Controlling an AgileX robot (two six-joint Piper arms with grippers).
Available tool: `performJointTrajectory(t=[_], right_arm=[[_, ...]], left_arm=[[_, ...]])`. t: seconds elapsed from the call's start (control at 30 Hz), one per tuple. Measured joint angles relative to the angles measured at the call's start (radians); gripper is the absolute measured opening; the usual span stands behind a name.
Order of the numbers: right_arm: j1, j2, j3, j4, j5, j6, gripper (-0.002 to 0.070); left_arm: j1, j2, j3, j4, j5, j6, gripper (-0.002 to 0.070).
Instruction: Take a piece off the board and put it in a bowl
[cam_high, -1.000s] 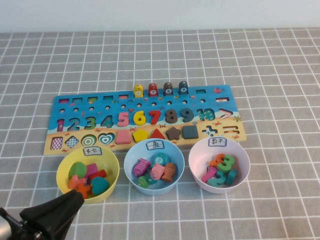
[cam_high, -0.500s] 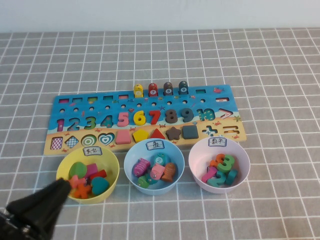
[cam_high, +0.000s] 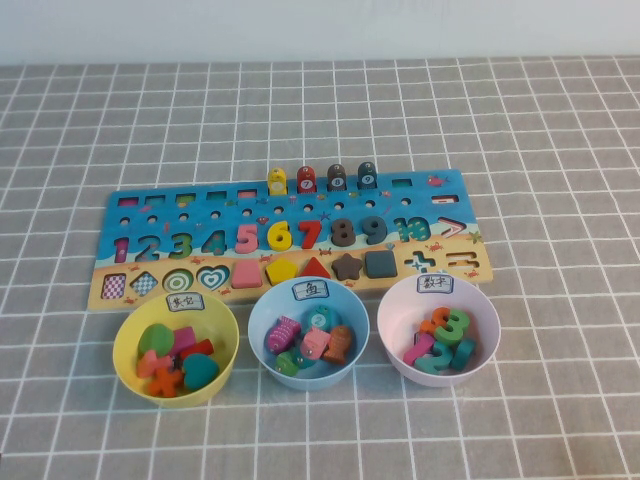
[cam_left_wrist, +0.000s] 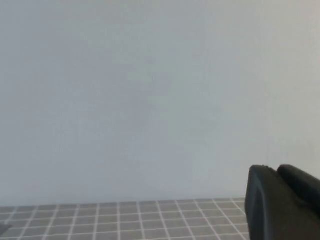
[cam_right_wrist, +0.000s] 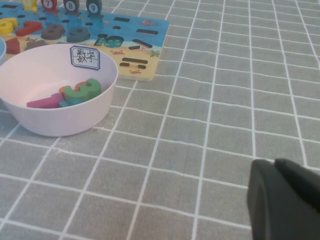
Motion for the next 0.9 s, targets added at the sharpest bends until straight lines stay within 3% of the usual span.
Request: performJointTrajectory(t=[0.2,0.37,0.9], right_arm=[[0.000,0.000,0.000,0.000,0.000,0.000,-0.0017],[0.000,0.000,0.000,0.000,0.000,0.000,-0.0017],[0.000,0.000,0.000,0.000,0.000,0.000,-0.0017]], left_arm=[[0.196,-0.137,0.000,0.188,0.174,-0.152,-0.0003],[0.274,-0.238,0.002,0.242,0.357,-0.209,-0.0003],[0.293,-0.271,0.002,0.276,0.749,-0.224,-0.0003]])
